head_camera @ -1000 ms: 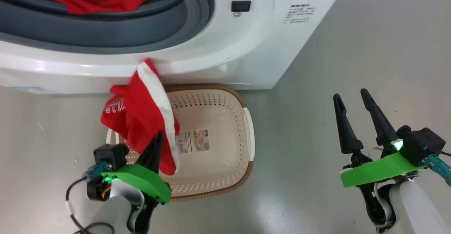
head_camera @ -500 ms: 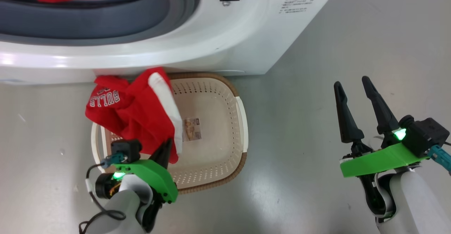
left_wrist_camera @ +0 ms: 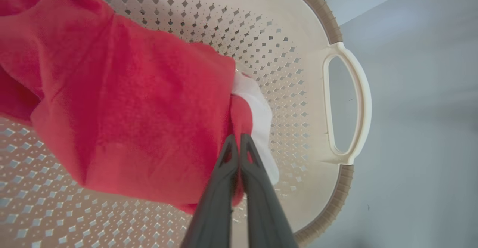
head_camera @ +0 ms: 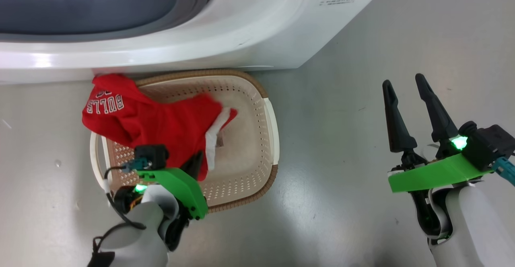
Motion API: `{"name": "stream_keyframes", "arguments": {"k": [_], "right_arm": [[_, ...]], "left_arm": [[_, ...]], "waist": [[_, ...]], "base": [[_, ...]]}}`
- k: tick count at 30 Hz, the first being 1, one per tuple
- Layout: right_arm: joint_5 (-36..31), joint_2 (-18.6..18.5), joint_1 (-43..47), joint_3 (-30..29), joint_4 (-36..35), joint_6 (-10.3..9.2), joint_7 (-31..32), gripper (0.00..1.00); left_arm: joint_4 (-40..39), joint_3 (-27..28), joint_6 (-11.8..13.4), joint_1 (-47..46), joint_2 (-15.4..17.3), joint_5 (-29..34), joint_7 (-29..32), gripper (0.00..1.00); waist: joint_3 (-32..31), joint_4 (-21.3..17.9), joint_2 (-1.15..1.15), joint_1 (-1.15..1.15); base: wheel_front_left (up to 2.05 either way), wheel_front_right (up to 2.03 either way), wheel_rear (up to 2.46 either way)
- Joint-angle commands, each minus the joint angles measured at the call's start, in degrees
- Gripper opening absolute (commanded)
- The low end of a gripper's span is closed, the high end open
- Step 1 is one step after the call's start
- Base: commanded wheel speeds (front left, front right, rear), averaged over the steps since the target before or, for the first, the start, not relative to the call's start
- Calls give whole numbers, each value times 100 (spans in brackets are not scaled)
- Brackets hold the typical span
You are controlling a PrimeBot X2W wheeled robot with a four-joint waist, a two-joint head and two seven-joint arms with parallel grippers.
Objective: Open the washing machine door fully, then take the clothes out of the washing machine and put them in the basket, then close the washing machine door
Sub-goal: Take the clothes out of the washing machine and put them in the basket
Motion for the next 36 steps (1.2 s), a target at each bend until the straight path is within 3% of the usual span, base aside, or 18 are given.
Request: {"name": "stream_keyframes", "arguments": {"k": [1,2,4,5,7,8,26,36], "right_arm": [[-45,19,18,111,-151,36,-37,100],[-47,19,12,109,-152,36,-37,100],[-51,18,4,110,-152,36,-37,100],[-52,18,4,112,-151,36,-37,100],[-53,19,7,117,-145,36,-37,100],[-54,19,9,116,-144,36,-37,100],[-41,-61,173,153,-1,36,-37,100],[-16,-126,410,144,65,36,-37,100]], "left_arm": [[20,51,-31,19,153,-36,-64,0],[65,7,-31,-22,160,-63,-76,0],[150,-61,-31,-92,180,-128,-101,19],[192,-89,-31,-120,190,-158,-116,39],[258,-123,-31,-163,200,-231,-149,95],[283,-144,-31,-181,206,-258,-168,100],[293,-348,-32,-55,291,-611,-329,100],[-260,500,-32,265,492,45,-333,100]], "waist": [[27,-2,0,0],[39,-3,0,0],[58,-6,0,0],[61,-8,0,0],[62,-12,0,0],[58,-9,0,0],[-422,109,0,0],[-924,185,0,0]], "base": [[0,0,0],[0,0,0],[0,0,0],[0,0,0],[0,0,0],[0,0,0],[0,0,0],[0,0,0]]}}
